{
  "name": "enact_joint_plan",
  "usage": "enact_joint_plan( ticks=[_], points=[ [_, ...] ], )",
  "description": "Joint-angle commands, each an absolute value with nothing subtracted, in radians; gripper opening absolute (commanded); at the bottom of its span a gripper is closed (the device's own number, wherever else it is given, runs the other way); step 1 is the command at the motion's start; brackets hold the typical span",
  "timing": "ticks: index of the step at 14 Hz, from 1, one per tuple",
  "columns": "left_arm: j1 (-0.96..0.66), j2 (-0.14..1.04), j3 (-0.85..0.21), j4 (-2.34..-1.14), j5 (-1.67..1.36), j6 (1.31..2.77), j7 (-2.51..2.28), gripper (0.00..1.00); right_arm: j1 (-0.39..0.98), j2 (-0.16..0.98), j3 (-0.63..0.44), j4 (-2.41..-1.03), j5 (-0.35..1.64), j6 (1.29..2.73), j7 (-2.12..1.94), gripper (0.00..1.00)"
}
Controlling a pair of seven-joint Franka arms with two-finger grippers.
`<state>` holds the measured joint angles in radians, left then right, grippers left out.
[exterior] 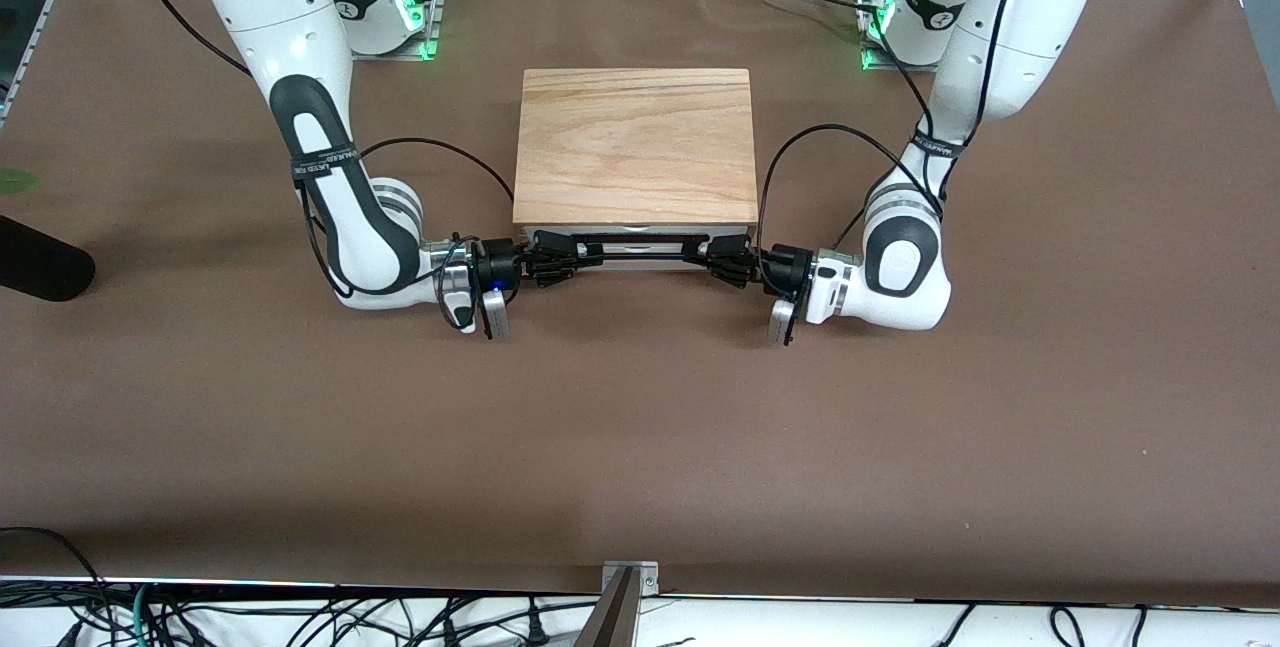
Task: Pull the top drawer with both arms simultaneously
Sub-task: 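Close the left gripper and the right gripper on the black handle, then pull the handle outward with both grippers, sliding the drawer open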
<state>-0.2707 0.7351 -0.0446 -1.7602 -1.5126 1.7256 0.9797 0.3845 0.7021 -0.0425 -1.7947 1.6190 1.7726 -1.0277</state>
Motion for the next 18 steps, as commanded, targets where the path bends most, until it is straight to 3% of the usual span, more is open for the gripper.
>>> enact_joint_plan(
  ticks=[1,7,18],
  points=[
    [-0.272,0.712,-0.044,-1.796,-1.542,1.733,1.038,0.01,0.373,0.695,-0.043,-1.801,1.621,1.744,-1.029,0.0],
    [-0.265,0.735,-0.044,-1.751,-1.546,1.74,1.022,0.01,0.362,0.701,-0.044,-1.755,1.623,1.746,-1.005,0.0],
    [-0.264,0.917,-0.011,-1.405,-1.528,1.743,0.789,0.02,0.331,0.88,-0.048,-1.436,1.62,1.756,-0.815,0.0]
  ],
)
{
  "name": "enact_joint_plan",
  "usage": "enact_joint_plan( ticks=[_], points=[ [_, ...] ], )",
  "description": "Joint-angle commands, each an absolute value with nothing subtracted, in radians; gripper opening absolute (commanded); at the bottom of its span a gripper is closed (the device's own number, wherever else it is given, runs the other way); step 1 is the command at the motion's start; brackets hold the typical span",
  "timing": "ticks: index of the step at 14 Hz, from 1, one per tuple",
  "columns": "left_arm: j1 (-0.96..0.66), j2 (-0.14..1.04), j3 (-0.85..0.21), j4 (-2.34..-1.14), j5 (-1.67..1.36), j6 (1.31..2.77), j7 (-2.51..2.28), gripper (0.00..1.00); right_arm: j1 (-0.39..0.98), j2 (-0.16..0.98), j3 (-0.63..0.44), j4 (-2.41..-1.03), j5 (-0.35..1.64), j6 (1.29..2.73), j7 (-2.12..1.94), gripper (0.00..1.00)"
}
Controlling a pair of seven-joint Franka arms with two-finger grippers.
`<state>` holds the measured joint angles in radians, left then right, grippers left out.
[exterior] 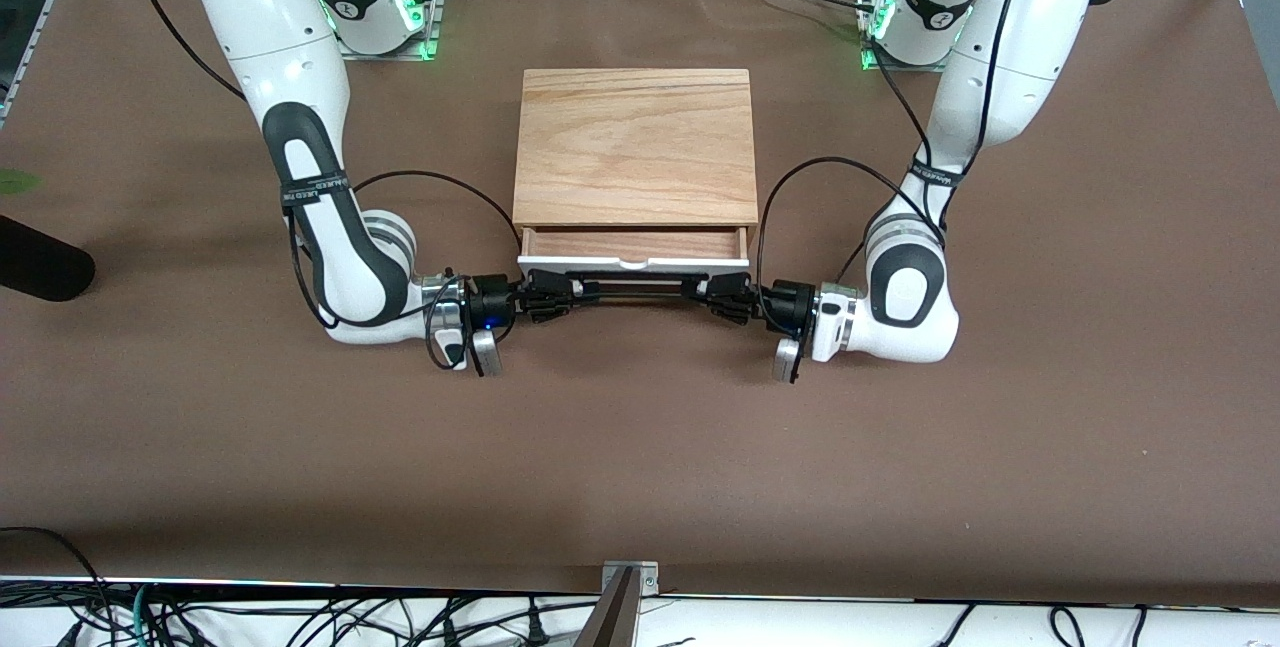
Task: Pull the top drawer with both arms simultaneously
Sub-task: 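Pull the handle outward with both grippers, sliding the drawer open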
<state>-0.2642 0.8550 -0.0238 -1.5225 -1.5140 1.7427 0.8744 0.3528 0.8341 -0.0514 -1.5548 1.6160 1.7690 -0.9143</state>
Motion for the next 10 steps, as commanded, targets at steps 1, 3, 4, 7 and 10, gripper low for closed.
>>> enact_joint_plan(
  ticks=[1,3,4,7,10],
  points=[
    [-0.264,0.943,0.003,-1.366,-1.528,1.746,0.77,0.02,0.331,0.9,-0.048,-1.395,1.62,1.759,-0.795,0.0],
    [-0.264,0.983,0.006,-1.31,-1.526,1.773,0.746,0.02,0.331,0.933,-0.048,-1.333,1.62,1.772,-0.759,0.0],
    [-0.265,0.994,0.006,-1.296,-1.526,1.793,0.735,0.02,0.33,0.945,-0.048,-1.318,1.621,1.778,-0.756,0.0],
    [-0.265,1.041,0.011,-1.232,-1.526,1.821,0.721,0.02,0.321,0.969,-0.048,-1.293,1.655,1.781,-0.755,0.0],
    [-0.267,1.068,0.041,-1.171,-1.523,1.821,0.649,0.02,0.321,0.98,-0.045,-1.272,1.657,1.821,-0.756,0.0]
  ],
)
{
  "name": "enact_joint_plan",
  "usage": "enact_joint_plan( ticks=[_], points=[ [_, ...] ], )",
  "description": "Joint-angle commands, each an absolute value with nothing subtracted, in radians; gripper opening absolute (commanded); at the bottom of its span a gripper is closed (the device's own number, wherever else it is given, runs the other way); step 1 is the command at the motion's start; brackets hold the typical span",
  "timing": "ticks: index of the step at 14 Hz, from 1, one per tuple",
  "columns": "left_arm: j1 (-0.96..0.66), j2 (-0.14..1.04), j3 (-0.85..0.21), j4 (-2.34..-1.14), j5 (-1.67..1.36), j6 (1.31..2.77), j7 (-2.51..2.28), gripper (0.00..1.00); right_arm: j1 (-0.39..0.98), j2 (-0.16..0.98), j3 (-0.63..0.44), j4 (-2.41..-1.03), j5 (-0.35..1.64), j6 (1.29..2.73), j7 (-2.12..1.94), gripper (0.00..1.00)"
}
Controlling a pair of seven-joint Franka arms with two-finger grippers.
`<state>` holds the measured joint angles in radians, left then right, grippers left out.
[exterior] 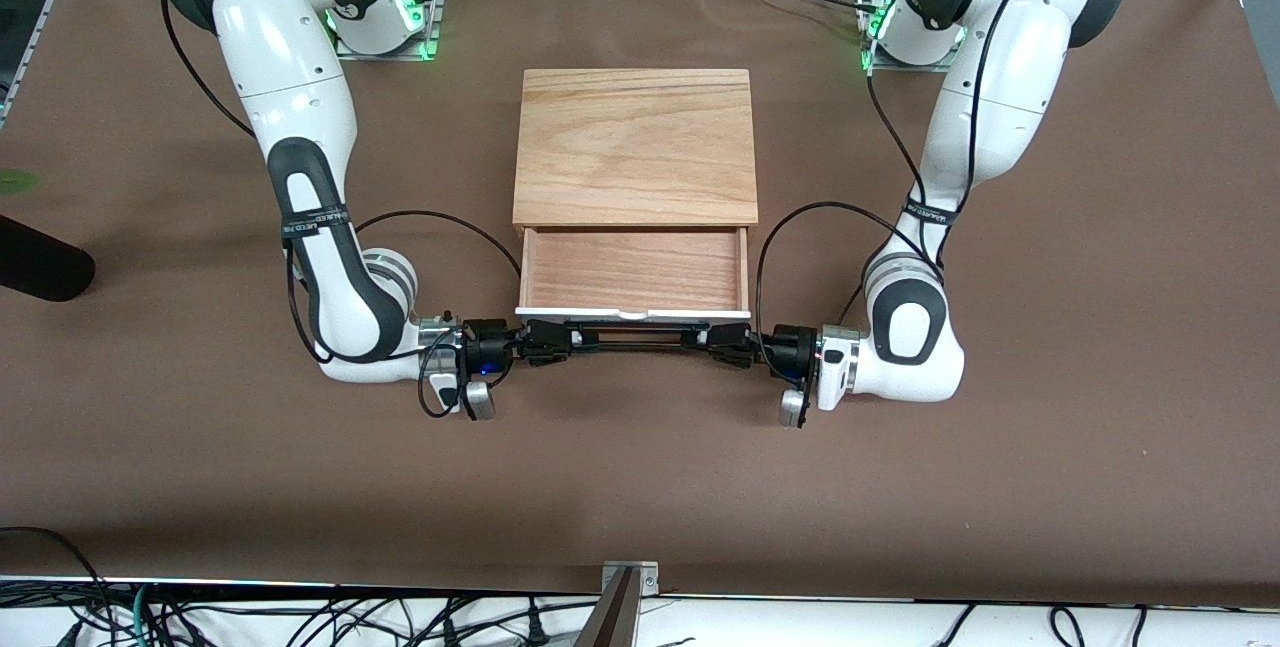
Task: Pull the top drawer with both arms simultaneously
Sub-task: 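Pull the handle outward with both grippers, sliding the drawer open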
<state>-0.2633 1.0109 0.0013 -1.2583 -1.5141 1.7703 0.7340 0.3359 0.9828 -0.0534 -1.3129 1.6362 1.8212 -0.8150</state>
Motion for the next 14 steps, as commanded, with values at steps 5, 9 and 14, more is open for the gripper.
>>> enact_joint_plan(
  ticks=[5,9,14],
  points=[
    [-0.278,1.117,0.071,-1.085,-1.523,1.822,0.594,0.01,0.322,1.023,-0.043,-1.229,1.657,1.825,-0.756,0.0],
    [-0.278,1.117,0.072,-1.077,-1.523,1.822,0.583,0.05,0.328,1.032,-0.043,-1.226,1.657,1.839,-0.759,0.0],
    [-0.281,1.115,0.072,-1.077,-1.523,1.824,0.583,0.42,0.328,1.022,-0.044,-1.235,1.641,1.827,-0.771,1.0]
  ],
)
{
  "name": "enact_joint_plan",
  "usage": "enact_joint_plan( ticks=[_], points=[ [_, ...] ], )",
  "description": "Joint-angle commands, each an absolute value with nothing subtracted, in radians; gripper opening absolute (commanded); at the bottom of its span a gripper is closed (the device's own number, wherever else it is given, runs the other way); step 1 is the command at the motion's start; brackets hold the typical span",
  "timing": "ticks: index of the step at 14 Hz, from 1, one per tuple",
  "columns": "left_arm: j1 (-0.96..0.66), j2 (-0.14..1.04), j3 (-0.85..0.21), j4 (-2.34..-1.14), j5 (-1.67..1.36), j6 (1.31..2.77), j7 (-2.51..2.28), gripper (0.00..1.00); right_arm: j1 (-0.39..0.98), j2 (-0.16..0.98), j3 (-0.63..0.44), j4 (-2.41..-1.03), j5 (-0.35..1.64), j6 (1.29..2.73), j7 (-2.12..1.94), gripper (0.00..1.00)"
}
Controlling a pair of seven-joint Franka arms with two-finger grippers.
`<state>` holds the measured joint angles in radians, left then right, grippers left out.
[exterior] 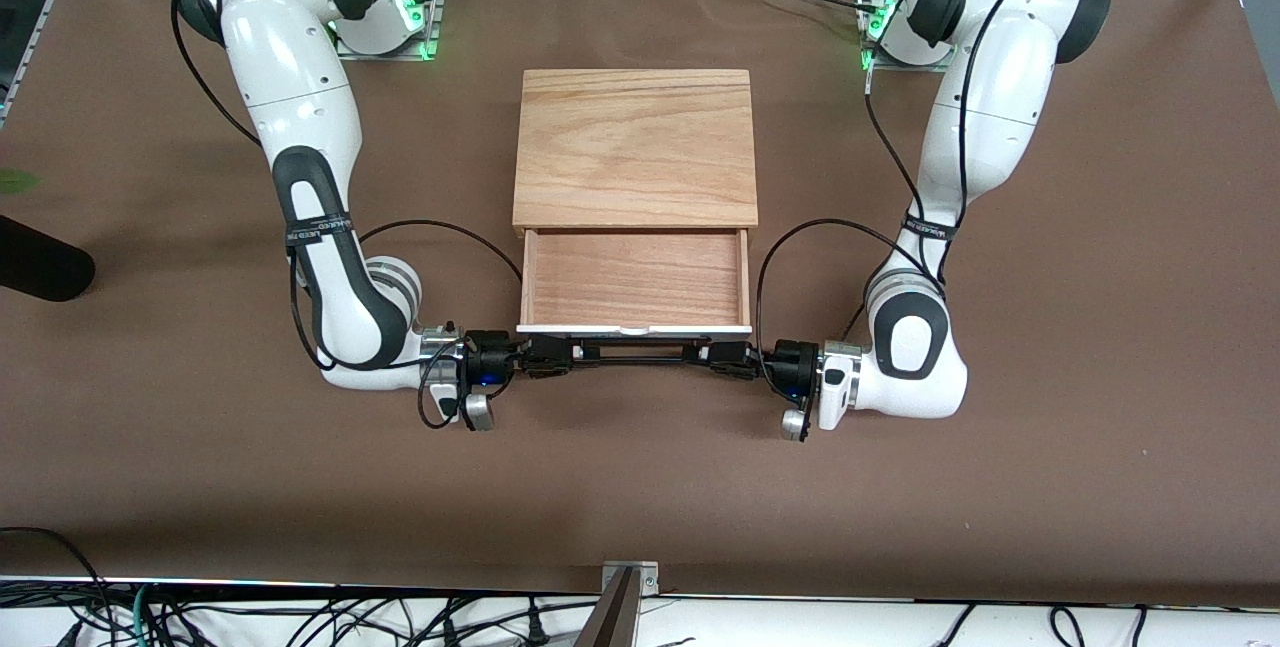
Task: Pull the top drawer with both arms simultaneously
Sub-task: 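Pull the handle outward with both grippers, sliding the drawer open, then open the left gripper and the right gripper, releasing the handle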
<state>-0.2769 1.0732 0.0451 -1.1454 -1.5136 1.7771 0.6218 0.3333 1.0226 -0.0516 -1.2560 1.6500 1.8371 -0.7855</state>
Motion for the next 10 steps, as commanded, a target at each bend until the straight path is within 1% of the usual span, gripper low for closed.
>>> enact_joint_plan(
  ticks=[1,3,6,10],
  points=[
    [-0.281,1.115,0.072,-1.077,-1.523,1.822,0.583,0.61,0.33,1.017,-0.048,-1.239,1.641,1.827,-0.767,1.0],
    [-0.281,1.115,0.072,-1.077,-1.522,1.824,0.584,1.0,0.324,1.017,-0.048,-1.243,1.644,1.824,-0.77,1.0],
    [-0.282,1.114,0.071,-1.078,-1.523,1.832,0.581,1.0,0.324,1.009,-0.051,-1.243,1.6,1.819,-0.761,1.0],
    [-0.281,1.112,0.069,-1.077,-1.523,1.832,0.578,1.0,0.288,0.957,-0.054,-1.239,1.432,1.816,-0.753,1.0]
  ],
)
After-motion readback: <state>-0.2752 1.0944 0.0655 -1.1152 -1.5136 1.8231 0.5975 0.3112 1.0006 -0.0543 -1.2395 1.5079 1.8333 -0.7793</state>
